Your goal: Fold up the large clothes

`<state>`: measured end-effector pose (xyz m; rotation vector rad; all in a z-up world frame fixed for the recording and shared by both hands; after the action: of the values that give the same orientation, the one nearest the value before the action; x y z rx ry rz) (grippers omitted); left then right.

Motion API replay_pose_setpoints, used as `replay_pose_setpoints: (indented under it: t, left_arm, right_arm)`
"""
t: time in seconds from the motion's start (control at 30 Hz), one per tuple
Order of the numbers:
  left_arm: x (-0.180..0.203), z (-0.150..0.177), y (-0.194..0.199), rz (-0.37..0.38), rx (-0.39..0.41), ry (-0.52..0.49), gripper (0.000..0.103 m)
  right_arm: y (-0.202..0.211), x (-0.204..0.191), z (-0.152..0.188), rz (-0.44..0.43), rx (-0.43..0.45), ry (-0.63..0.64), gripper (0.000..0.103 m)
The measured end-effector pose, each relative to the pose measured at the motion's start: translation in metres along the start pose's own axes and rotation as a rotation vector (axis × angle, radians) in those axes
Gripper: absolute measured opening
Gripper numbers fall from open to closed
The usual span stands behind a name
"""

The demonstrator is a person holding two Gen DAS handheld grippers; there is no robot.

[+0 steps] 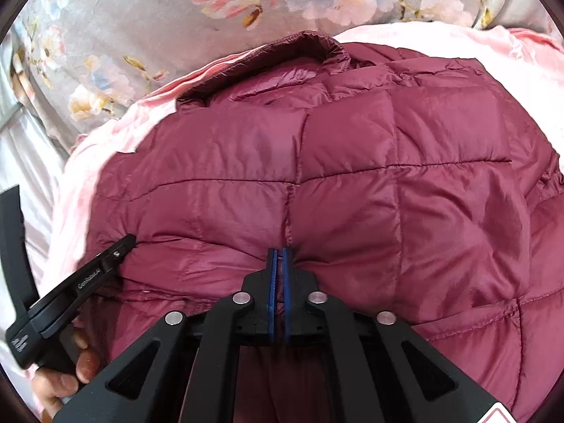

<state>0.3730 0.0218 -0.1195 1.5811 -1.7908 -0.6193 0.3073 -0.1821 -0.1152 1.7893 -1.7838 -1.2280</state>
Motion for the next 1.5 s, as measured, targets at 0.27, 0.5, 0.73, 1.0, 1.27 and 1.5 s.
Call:
replay_pose_setpoints:
  t: [0.27,0.5,0.73,1.0,1.27,1.5]
  left_arm:
    - [0.005,-0.086,0.020,0.333,0.018,0.258,0.058]
    - [0.036,-0.127,-0.053,0.326,-0.093,0.295,0.058]
    - [0.049,-0.106,-0.095,0.353,-0.112,0.283,0.041]
    - [0.041,-0.098,-0.097,0.410,-0.020,0.287,0.010]
    - [0.042,-0.111,-0.066,0.449,0.090,0.267,0.007]
    - [0.030,-0.101,-0.072,0.403,0.020,0.299,0.007]
  right_arm:
    - [0.032,0.034,-0.097,-0.072,0.135,-0.168,0.051]
    - [-0.012,0.069,-0.152,0.010,0.154,-0.252,0.056]
    - [-0.053,0.067,-0.150,0.042,0.071,-0.192,0.061]
    - [-0.068,0.000,-0.139,-0.014,0.023,0.073,0.020]
    - [-0.010,-0.007,-0.172,-0.346,0.244,-0.102,0.004]
    - [-0.044,0.045,-0.121,-0.094,0.085,-0.112,0.004]
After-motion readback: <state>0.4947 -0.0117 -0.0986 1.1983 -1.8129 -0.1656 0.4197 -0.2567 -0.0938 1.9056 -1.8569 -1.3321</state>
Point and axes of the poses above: each gripper's, at about its wrist camera, not at the fingertips, and y roughly against the way its jaws point, x to its right, z to its underside, the point moved 6 cm from there along -y, roughly the way its jaws point, and after that the axes turned 1 degree about -x, right-handed, at the moved point
